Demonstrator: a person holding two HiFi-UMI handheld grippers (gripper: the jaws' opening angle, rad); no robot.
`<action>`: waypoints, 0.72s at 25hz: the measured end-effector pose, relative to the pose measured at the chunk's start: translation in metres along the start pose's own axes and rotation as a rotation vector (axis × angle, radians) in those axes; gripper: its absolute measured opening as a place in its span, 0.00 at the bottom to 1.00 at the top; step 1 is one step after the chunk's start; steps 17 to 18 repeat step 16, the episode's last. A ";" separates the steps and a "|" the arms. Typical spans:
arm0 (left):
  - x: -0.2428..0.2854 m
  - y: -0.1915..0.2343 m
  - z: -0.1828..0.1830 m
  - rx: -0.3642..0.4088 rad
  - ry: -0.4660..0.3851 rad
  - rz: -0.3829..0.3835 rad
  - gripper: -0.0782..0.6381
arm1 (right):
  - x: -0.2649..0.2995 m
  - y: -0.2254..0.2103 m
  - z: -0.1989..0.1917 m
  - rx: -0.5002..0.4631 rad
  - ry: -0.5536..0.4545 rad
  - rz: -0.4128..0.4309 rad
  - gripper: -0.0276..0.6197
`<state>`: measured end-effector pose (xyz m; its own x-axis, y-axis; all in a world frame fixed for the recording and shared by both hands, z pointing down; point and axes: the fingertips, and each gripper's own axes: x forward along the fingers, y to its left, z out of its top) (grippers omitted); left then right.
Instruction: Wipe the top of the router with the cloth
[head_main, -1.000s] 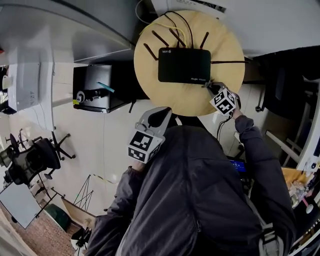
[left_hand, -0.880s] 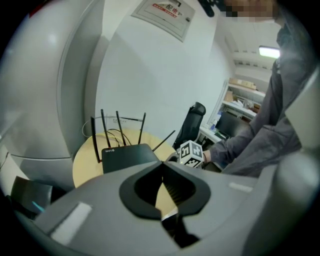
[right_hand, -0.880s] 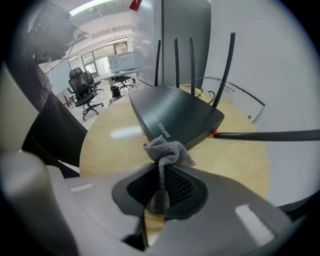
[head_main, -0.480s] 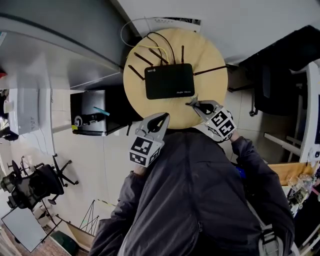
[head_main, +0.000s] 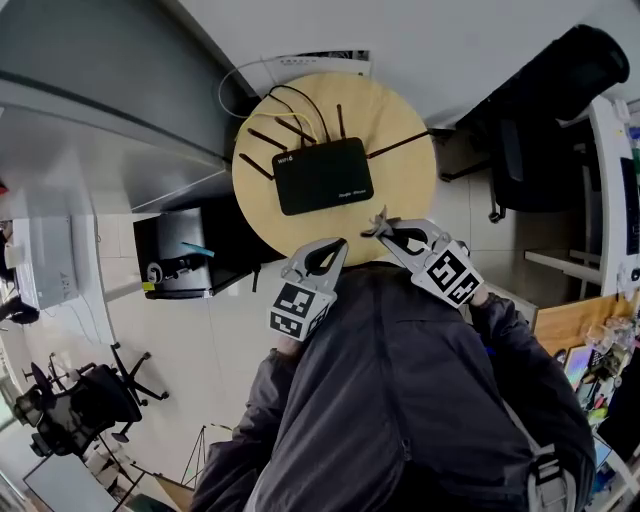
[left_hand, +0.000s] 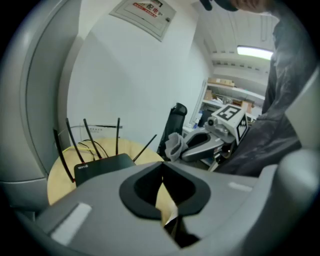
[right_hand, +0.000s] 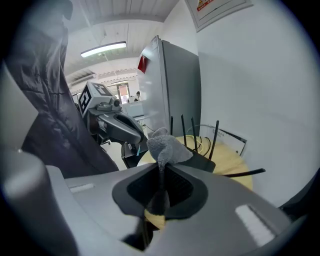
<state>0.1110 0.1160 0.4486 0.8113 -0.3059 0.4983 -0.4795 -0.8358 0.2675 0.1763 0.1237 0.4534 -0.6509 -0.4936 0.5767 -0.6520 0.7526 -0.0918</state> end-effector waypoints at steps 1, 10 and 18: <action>0.002 -0.003 0.002 0.011 -0.004 -0.022 0.11 | -0.001 0.001 0.000 0.001 0.002 0.001 0.09; -0.001 -0.020 -0.005 0.038 0.014 -0.103 0.11 | 0.000 0.019 0.001 -0.048 0.014 0.007 0.09; 0.000 -0.018 -0.002 0.041 0.008 -0.106 0.11 | 0.002 0.017 0.005 -0.075 0.012 0.004 0.09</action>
